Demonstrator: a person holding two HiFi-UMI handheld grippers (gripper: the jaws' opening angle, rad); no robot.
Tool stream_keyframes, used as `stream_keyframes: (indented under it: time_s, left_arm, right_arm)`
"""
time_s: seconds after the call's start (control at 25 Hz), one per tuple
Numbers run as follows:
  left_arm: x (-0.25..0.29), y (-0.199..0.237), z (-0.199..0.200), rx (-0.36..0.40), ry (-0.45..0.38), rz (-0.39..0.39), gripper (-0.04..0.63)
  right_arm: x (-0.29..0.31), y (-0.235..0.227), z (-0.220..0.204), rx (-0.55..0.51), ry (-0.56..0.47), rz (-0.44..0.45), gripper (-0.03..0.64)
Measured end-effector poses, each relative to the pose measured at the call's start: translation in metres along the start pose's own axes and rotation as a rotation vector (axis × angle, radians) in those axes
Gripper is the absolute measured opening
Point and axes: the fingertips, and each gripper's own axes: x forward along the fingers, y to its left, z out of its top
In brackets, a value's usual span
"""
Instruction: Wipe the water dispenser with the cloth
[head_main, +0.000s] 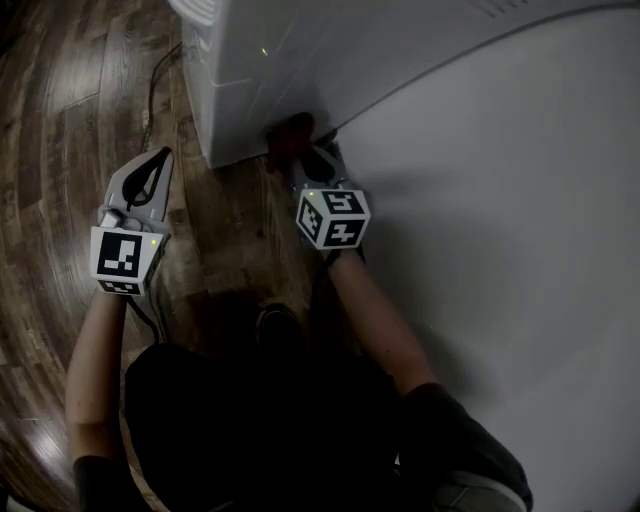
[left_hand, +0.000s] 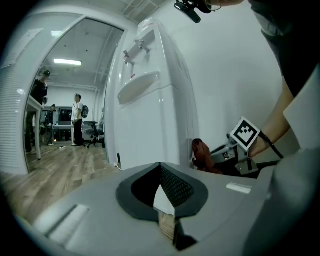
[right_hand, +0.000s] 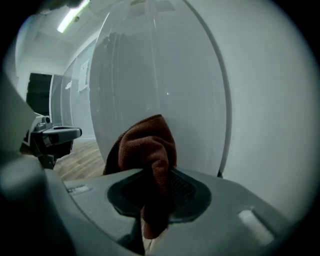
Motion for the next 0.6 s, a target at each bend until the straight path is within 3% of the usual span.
stream_keyframes:
  time_s: [0.16, 0.28, 0.44, 0.6]
  left_arm:
    - [0.005, -0.007, -0.020, -0.009, 0.030, -0.018, 0.020]
    - [0.004, -0.003, -0.019, -0.024, 0.022, -0.003, 0.020]
    - [-0.007, 0.014, 0.017, -0.076, -0.020, 0.064, 0.020]
    - [-0.012, 0.028, 0.115, -0.020, -0.160, 0.063, 0.020]
  right_arm:
    - [0.016, 0.004, -0.049, -0.007, 0.104, 0.009, 0.061]
    - [0.006, 0.008, -0.043, -0.027, 0.066, 0.013, 0.061]
    - [-0.033, 0.017, 0.023, -0.012, -0.108, 0.017, 0.061]
    - [-0.084, 0.027, 0.142, -0.046, -0.390, 0.025, 0.061]
